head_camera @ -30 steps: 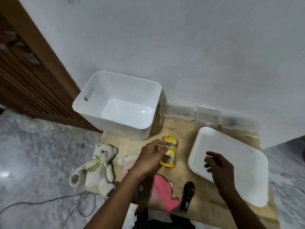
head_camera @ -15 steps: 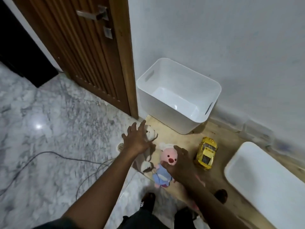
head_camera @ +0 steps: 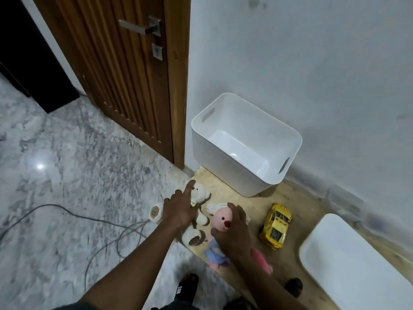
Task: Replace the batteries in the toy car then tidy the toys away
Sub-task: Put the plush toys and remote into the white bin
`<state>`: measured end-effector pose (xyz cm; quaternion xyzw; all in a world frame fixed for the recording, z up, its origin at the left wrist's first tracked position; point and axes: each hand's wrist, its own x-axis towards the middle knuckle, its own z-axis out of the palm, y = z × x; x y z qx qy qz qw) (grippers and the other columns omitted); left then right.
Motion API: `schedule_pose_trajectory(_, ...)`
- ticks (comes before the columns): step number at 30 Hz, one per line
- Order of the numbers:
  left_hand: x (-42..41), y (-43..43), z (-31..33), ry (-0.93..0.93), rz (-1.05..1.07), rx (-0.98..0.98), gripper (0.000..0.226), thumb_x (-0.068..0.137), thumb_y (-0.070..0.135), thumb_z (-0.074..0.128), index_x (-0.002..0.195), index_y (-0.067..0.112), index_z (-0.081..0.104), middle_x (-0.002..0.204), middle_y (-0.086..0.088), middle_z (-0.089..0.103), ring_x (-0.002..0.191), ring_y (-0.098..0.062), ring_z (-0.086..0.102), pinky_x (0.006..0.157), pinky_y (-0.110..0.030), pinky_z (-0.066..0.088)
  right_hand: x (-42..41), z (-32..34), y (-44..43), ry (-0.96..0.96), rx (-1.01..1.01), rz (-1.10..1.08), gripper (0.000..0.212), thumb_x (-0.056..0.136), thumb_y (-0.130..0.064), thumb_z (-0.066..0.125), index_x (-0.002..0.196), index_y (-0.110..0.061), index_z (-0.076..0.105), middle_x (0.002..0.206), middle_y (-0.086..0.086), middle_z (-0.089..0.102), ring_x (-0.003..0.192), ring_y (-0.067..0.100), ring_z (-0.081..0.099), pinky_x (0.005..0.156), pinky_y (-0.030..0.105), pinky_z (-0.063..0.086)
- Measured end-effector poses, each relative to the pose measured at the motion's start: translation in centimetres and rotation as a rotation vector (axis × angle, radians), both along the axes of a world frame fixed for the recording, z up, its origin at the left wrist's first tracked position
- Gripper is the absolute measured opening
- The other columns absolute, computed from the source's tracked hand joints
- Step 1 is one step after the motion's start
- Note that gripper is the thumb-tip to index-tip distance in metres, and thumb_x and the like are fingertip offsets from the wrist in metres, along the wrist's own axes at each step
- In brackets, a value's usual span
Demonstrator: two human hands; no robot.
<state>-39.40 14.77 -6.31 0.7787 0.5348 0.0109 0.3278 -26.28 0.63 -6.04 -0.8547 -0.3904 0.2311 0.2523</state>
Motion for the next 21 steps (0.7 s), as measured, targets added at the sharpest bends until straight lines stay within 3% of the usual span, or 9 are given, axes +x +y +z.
schedule_pose_trajectory(7,-0.6,1.1,7.8,-0.408,0.162,0.173,0.081,0.084,0.038,0.070,0.150,0.052,0.025,0.135,-0.001,0.062,0.121,-0.029,0.061,0.101,-0.048,0.051,-1.4,6.7,1.3,-0.045,0.437,0.018,0.087,0.058,-0.038,0.076,0.137,-0.024,0.044,0.140,-0.002,0.051,0.123,0.017,0.053,0.094,0.037,0.054)
schedule_pose_trajectory(12,2.0,3.8,15.8,-0.741,0.191,0.256,0.081,0.082,0.032,0.078,0.146,0.051,0.034,0.142,0.010,0.058,0.126,-0.016,0.059,0.101,-0.042,0.054,0.2,14.6,4.5,-0.090,0.736,-0.040,0.081,0.059,-0.035,0.073,0.134,-0.019,0.047,0.134,-0.003,0.054,0.119,0.011,0.052,0.098,0.017,0.043)
schedule_pose_trajectory(14,4.2,5.2,18.5,-0.831,0.182,0.262,0.076,0.082,0.027,0.076,0.145,0.047,0.038,0.136,0.011,0.061,0.122,-0.013,0.061,0.100,-0.038,0.054,2.1,16.7,6.3,-0.049,0.835,-0.076,0.077,0.062,-0.028,0.073,0.134,-0.012,0.051,0.135,0.000,0.055,0.123,0.013,0.053,0.104,0.018,0.041)
schedule_pose_trajectory(17,8.0,7.9,20.5,-0.846,0.113,0.252,0.072,0.084,0.028,0.073,0.145,0.041,0.038,0.127,0.009,0.064,0.115,-0.015,0.064,0.098,-0.036,0.054,6.0,18.3,9.1,0.029,0.823,-0.162,0.075,0.065,-0.017,0.078,0.134,-0.019,0.049,0.133,-0.003,0.054,0.124,0.012,0.052,0.105,0.027,0.043)
schedule_pose_trajectory(21,13.9,11.3,20.0,-0.656,-0.032,0.181,0.074,0.083,0.048,0.068,0.145,0.045,0.029,0.133,0.001,0.064,0.118,-0.026,0.063,0.099,-0.045,0.052,11.3,18.1,12.7,0.082,0.726,-0.350,0.072,0.067,-0.020,0.081,0.130,-0.028,0.048,0.128,-0.008,0.054,0.114,0.011,0.053,0.098,0.034,0.049)
